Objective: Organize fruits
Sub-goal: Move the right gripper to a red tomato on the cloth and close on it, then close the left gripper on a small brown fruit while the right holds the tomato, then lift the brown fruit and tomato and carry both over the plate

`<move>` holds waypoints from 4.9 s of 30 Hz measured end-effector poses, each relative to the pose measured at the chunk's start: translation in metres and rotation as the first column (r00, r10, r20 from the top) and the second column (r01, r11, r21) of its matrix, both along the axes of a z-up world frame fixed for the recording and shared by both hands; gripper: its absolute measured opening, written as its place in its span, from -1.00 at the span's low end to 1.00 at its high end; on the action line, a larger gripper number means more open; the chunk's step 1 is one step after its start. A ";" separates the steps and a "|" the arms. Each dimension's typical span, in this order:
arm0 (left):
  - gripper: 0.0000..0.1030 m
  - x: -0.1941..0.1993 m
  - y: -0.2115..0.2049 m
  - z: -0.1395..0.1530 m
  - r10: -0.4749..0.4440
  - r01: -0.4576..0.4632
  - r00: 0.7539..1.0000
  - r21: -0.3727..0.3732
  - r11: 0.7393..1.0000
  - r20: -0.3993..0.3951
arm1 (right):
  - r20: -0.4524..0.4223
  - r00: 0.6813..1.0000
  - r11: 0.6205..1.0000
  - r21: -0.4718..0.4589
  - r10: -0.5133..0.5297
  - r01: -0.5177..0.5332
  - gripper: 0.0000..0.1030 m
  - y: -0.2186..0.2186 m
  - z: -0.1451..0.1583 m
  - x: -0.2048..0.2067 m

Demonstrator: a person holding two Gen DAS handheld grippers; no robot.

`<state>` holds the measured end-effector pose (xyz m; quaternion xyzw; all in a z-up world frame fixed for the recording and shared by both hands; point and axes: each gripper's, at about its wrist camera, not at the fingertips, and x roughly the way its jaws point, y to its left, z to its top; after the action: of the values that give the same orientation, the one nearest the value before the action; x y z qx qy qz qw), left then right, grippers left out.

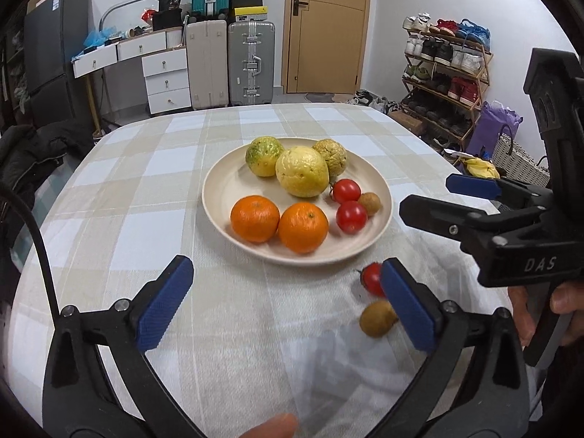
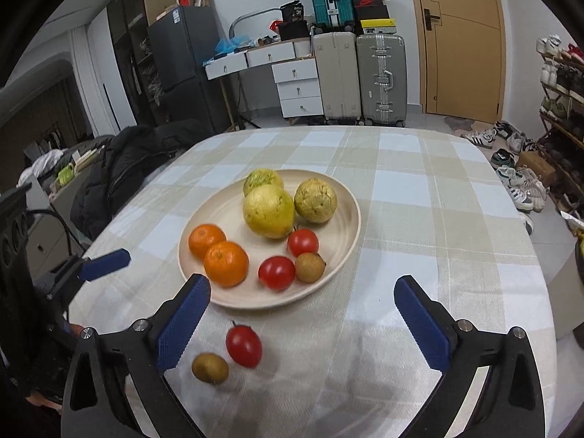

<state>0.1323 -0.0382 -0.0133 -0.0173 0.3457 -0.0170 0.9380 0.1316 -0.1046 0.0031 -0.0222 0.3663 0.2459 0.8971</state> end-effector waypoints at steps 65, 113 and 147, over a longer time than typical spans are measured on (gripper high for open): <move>0.98 -0.015 0.014 -0.006 0.048 -0.048 0.997 0.004 0.999 -0.060 | -0.143 0.989 0.968 -0.243 0.025 -0.059 0.99 0.037 -0.056 -0.022; 0.98 -0.014 -0.019 -0.024 -0.099 0.099 0.984 -0.009 0.995 -0.151 | -0.101 0.991 0.996 -0.025 0.084 -0.087 -0.49 -0.008 -0.014 -0.029; -0.56 0.001 -0.044 -0.031 -0.232 0.229 0.958 -0.032 0.973 -0.170 | -0.096 0.993 0.997 -0.022 0.070 -0.073 -0.49 -0.014 -0.011 -0.027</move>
<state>0.1333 -0.0826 -0.0443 0.0161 0.4253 -0.1266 0.8960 0.1047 -0.1183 -0.0081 -0.0348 0.4106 0.2740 0.8690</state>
